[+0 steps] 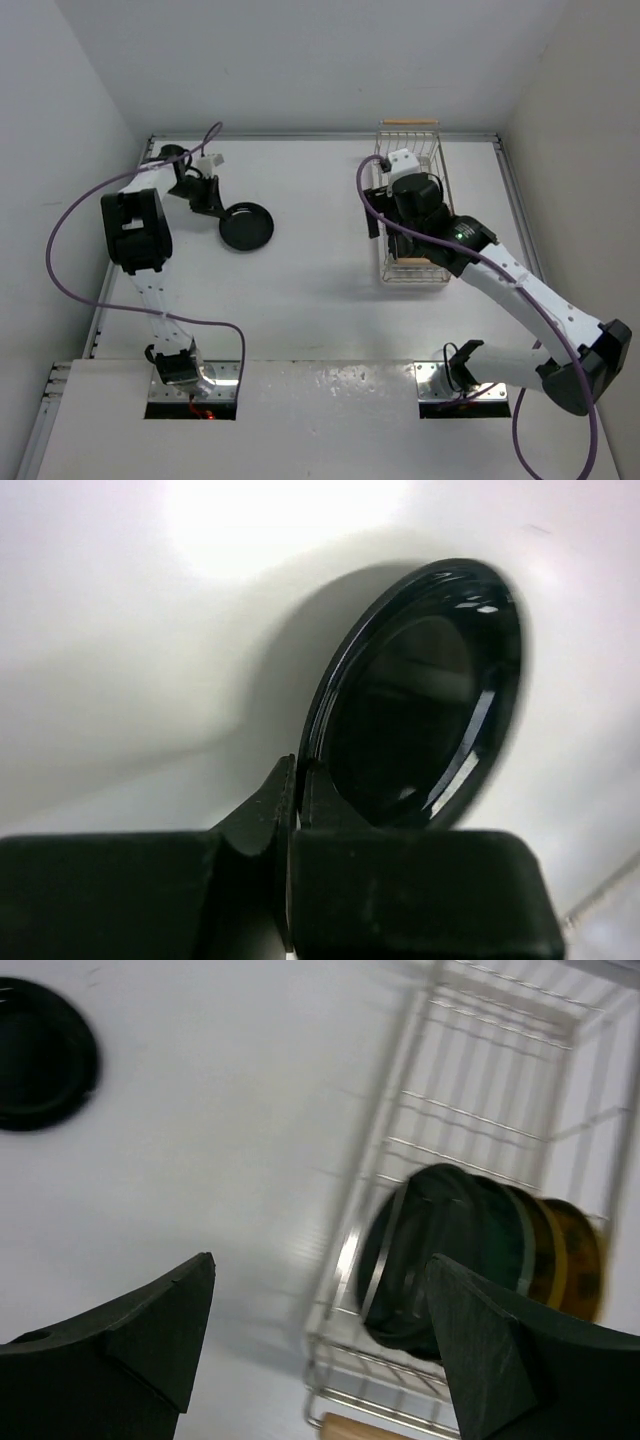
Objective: Load the plates into the dish rack
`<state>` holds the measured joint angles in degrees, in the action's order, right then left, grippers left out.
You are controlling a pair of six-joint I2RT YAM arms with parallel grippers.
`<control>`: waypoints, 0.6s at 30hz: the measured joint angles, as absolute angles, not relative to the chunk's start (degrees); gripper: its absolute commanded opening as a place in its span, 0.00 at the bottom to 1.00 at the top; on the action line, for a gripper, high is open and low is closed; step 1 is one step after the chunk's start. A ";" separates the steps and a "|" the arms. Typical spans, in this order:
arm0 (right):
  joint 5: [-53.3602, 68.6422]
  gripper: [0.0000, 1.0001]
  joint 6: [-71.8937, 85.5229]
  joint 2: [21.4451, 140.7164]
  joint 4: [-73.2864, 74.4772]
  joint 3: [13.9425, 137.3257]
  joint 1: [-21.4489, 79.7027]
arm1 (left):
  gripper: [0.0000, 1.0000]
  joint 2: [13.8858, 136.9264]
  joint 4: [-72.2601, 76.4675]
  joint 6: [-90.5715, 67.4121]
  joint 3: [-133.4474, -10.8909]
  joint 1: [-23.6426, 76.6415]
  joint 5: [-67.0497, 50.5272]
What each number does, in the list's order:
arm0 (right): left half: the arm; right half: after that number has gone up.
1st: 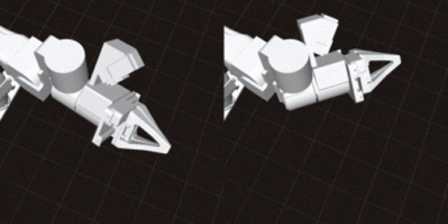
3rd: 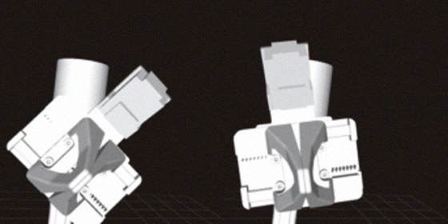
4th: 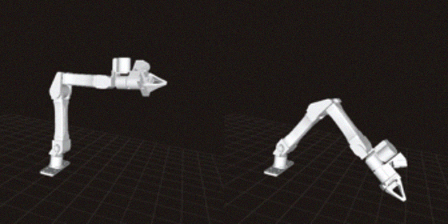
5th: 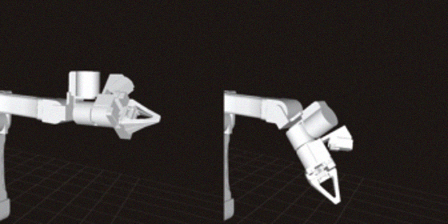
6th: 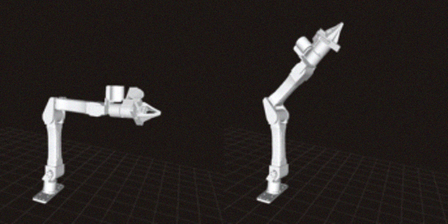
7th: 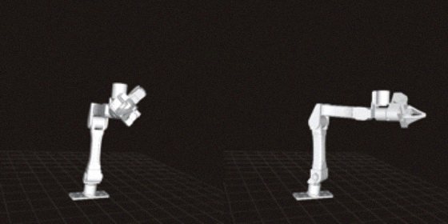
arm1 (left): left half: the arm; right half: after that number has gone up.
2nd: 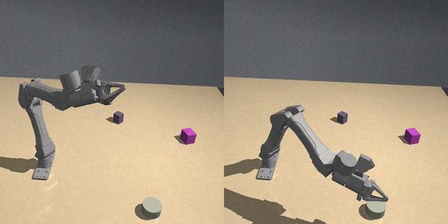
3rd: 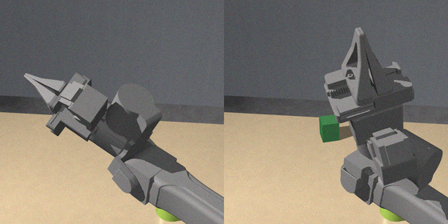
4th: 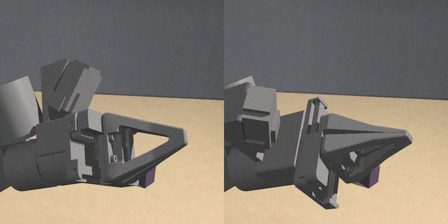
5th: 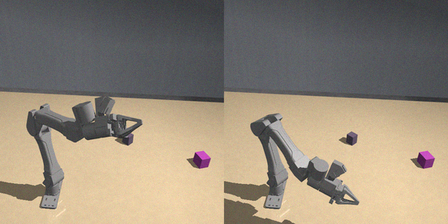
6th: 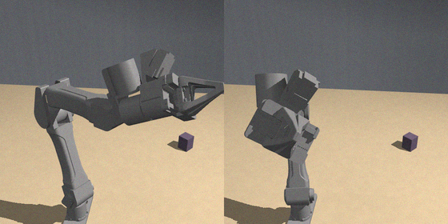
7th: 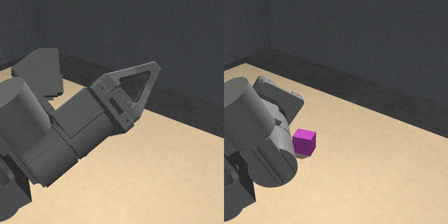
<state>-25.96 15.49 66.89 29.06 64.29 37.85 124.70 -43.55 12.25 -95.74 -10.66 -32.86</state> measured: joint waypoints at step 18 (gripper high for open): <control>1.76 0.37 21.17 81.23 9.78 64.12 43.70 | 0.00 91.22 -59.20 27.42 -93.27 10.98 -49.47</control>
